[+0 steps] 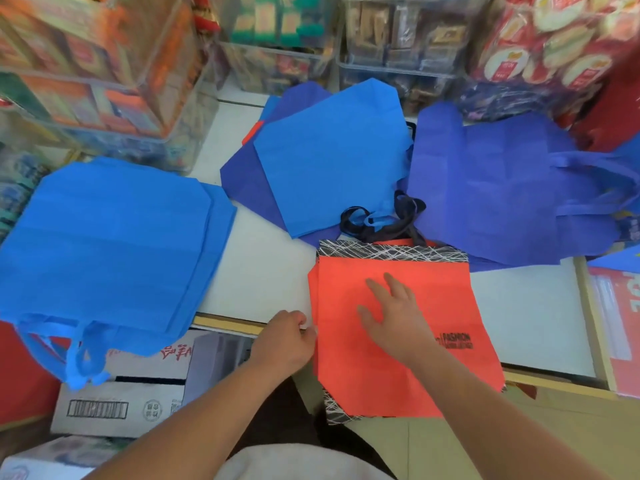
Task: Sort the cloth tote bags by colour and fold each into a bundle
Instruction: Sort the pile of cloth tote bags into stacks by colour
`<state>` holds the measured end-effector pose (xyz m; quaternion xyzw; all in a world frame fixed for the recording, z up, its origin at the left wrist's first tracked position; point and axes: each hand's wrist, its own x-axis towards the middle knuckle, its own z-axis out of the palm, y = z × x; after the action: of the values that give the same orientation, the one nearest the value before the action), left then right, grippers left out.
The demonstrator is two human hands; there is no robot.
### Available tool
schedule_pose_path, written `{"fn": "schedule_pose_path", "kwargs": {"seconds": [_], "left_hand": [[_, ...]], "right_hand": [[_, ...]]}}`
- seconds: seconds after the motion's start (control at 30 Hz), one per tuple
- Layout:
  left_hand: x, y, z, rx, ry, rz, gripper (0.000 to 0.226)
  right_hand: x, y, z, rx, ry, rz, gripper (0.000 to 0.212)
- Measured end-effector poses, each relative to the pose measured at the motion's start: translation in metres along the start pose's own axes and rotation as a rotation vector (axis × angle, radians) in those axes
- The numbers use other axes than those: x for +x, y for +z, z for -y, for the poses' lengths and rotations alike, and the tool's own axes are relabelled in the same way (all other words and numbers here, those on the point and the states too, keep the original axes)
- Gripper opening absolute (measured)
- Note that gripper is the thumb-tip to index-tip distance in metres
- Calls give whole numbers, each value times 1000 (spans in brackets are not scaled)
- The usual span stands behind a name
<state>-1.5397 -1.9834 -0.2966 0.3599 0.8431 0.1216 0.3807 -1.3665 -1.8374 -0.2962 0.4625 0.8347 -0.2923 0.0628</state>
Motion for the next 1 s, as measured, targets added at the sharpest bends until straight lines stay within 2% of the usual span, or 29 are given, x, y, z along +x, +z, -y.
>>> {"fn": "schedule_pose_path", "kwargs": {"seconds": [0.1, 0.27, 0.37, 0.43, 0.6, 0.67, 0.73, 0.8, 0.87, 0.93, 1.0], "left_hand": [[34, -37, 10, -73, -47, -18, 44], [108, -92, 0, -244, -24, -90, 49], [149, -102, -14, -470, -36, -86, 40], [168, -102, -22, -627, -99, -112, 30], [196, -101, -33, -842, -342, -170, 37], [203, -101, -38, -864, -345, -133, 21], [205, -101, -43, -782, -254, -163, 19], [197, -111, -47, -657, -144, -295, 22], [178, -125, -44, -556, -65, -495, 21], [146, -140, -34, -552, -50, -688, 18], [107, -145, -17, -563, -80, -796, 16]], "right_hand": [[29, 6, 24, 23, -1, 36, 66], [68, 5, 38, -49, 84, 115, 72], [85, 4, 38, -22, 184, 155, 75], [96, 1, 37, -41, 214, 134, 85], [105, -2, 36, 17, 247, 198, 80], [107, -3, 36, 4, 262, 201, 77], [104, -5, 38, 46, 272, 181, 73], [98, -7, 41, 86, 272, 153, 67], [91, -11, 40, 106, 240, 132, 67], [86, -10, 36, 91, 202, 146, 71], [86, -10, 33, 86, 166, 193, 72]]}}
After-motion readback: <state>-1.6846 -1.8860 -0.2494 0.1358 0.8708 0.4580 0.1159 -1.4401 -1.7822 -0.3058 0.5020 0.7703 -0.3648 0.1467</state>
